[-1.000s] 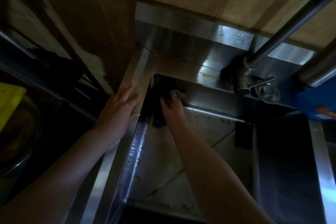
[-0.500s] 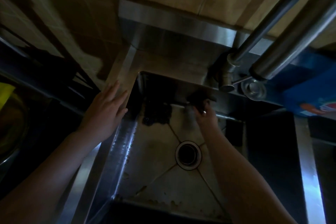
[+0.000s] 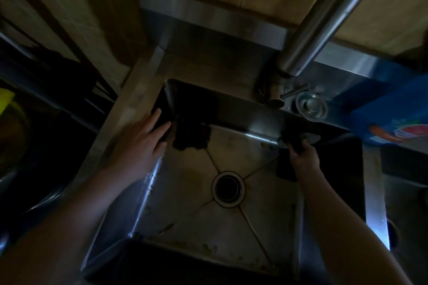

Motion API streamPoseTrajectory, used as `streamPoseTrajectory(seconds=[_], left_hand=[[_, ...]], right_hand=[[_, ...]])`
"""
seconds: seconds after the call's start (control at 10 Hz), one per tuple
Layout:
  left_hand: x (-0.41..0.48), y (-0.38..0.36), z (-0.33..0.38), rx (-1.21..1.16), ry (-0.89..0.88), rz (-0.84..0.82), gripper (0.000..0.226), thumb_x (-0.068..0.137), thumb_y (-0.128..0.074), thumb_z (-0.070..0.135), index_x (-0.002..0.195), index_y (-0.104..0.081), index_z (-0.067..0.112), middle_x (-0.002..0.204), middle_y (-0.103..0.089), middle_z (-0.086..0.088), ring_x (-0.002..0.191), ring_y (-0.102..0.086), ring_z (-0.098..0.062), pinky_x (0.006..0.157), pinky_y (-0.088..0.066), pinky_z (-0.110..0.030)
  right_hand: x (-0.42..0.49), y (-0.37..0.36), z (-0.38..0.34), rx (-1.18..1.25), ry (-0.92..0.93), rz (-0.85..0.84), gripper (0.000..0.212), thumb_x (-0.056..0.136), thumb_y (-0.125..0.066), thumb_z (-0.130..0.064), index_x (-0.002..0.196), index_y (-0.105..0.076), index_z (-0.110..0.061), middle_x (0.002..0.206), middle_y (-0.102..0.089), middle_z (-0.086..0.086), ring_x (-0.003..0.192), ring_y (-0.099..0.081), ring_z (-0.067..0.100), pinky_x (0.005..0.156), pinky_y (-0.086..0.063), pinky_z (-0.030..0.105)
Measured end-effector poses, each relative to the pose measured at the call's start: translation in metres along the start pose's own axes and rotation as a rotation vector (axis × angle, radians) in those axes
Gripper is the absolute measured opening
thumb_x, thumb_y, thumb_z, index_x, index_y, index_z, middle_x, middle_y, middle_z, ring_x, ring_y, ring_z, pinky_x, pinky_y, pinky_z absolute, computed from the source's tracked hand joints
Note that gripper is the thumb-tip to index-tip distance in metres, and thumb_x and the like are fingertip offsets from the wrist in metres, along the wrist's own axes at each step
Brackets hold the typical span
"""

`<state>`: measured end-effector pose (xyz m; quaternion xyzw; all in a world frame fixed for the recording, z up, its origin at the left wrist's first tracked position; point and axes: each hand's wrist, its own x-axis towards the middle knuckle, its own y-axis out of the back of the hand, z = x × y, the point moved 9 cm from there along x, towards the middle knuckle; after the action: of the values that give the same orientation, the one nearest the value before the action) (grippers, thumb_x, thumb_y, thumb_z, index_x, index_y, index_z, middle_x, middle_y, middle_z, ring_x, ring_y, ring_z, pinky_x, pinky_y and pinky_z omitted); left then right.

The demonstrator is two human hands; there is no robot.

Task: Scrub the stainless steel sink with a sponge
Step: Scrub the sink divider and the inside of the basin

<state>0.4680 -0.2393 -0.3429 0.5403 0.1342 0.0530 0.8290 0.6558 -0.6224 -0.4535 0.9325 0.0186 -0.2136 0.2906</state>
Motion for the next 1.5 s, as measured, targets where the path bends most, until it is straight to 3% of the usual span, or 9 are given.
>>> streamPoseTrajectory(seconds=[0.2,0.3,0.6,0.8,1.0,1.1,1.2,1.4,1.5], left_hand=[[-0.01,0.006,-0.023,0.035,0.097,0.027,0.051,0.087,-0.061,0.013,0.136,-0.046,0.007,0.153,-0.021,-0.018,0.142,-0.018,-0.035,0.114,-0.014,-0.041],[-0.01,0.004,-0.028,0.063,0.088,0.025,0.052,0.087,-0.061,0.012,0.136,-0.045,0.005,0.153,-0.021,-0.019,0.142,-0.017,-0.034,0.114,-0.011,-0.037],[-0.006,-0.006,-0.017,0.146,-0.021,0.057,0.05,0.088,-0.059,0.016,0.136,-0.045,0.01,0.154,-0.022,-0.014,0.141,-0.022,-0.031,0.113,-0.022,-0.045],[-0.013,-0.009,-0.016,0.209,-0.047,0.04,0.051,0.087,-0.059,0.02,0.136,-0.046,0.012,0.154,-0.022,-0.015,0.14,-0.026,-0.032,0.11,-0.025,-0.045],[-0.012,-0.009,-0.015,0.14,-0.053,0.047,0.049,0.088,-0.057,0.012,0.136,-0.046,0.008,0.154,-0.019,-0.016,0.141,-0.022,-0.032,0.112,-0.016,-0.037],[-0.012,-0.007,-0.015,0.104,-0.07,0.056,0.049,0.086,-0.055,-0.001,0.134,-0.048,0.004,0.153,-0.023,-0.017,0.14,-0.025,-0.033,0.112,-0.02,-0.039],[-0.012,-0.007,-0.014,0.117,-0.071,0.053,0.048,0.087,-0.053,-0.001,0.134,-0.046,0.003,0.154,-0.021,-0.017,0.14,-0.024,-0.033,0.113,-0.02,-0.04],[-0.013,-0.01,-0.014,0.122,-0.062,0.05,0.047,0.088,-0.053,0.005,0.135,-0.046,0.004,0.155,-0.018,-0.016,0.142,-0.019,-0.031,0.114,-0.019,-0.042],[-0.013,-0.011,-0.015,0.13,-0.054,0.049,0.047,0.089,-0.052,0.008,0.136,-0.045,0.007,0.155,-0.016,-0.014,0.142,-0.018,-0.029,0.114,-0.018,-0.041]], right_hand=[[0.008,-0.025,0.021,0.623,-0.258,0.245,0.03,0.088,-0.059,-0.007,0.118,-0.059,-0.002,0.118,-0.063,0.019,0.108,-0.061,0.033,0.092,-0.048,0.022],[0.006,-0.041,0.025,0.49,-0.278,0.359,0.039,0.082,-0.059,0.01,0.12,-0.059,0.003,0.121,-0.061,0.025,0.107,-0.061,0.029,0.097,-0.049,0.037],[0.012,-0.079,0.025,-0.137,-0.061,0.191,0.046,0.087,-0.061,-0.007,0.132,-0.052,-0.009,0.131,-0.056,0.017,0.12,-0.053,0.032,0.099,-0.043,0.033],[0.0,-0.132,0.003,-0.272,0.101,0.061,0.043,0.089,-0.057,-0.009,0.131,-0.051,-0.006,0.129,-0.058,0.018,0.121,-0.052,0.033,0.101,-0.041,0.037],[-0.025,-0.202,-0.028,-0.497,0.426,-0.278,0.045,0.087,-0.049,0.002,0.131,-0.054,-0.006,0.144,-0.046,0.013,0.134,-0.039,0.031,0.113,-0.028,0.036],[-0.031,-0.197,-0.016,-0.591,0.478,-0.357,0.045,0.087,-0.048,0.002,0.13,-0.056,-0.01,0.147,-0.042,0.007,0.139,-0.033,0.027,0.115,-0.021,0.032],[-0.033,-0.164,0.001,-0.808,0.524,-0.333,0.045,0.084,-0.052,-0.005,0.127,-0.058,-0.016,0.144,-0.048,0.003,0.134,-0.039,0.03,0.111,-0.03,0.037],[-0.015,-0.075,0.041,-0.633,0.26,-0.159,0.032,0.083,-0.062,-0.013,0.115,-0.062,-0.014,0.125,-0.061,0.012,0.115,-0.057,0.032,0.092,-0.045,0.033],[-0.012,-0.077,0.039,-0.523,0.203,-0.147,0.047,0.079,-0.068,-0.011,0.124,-0.056,-0.013,0.129,-0.058,0.013,0.118,-0.055,0.031,0.095,-0.042,0.031]])
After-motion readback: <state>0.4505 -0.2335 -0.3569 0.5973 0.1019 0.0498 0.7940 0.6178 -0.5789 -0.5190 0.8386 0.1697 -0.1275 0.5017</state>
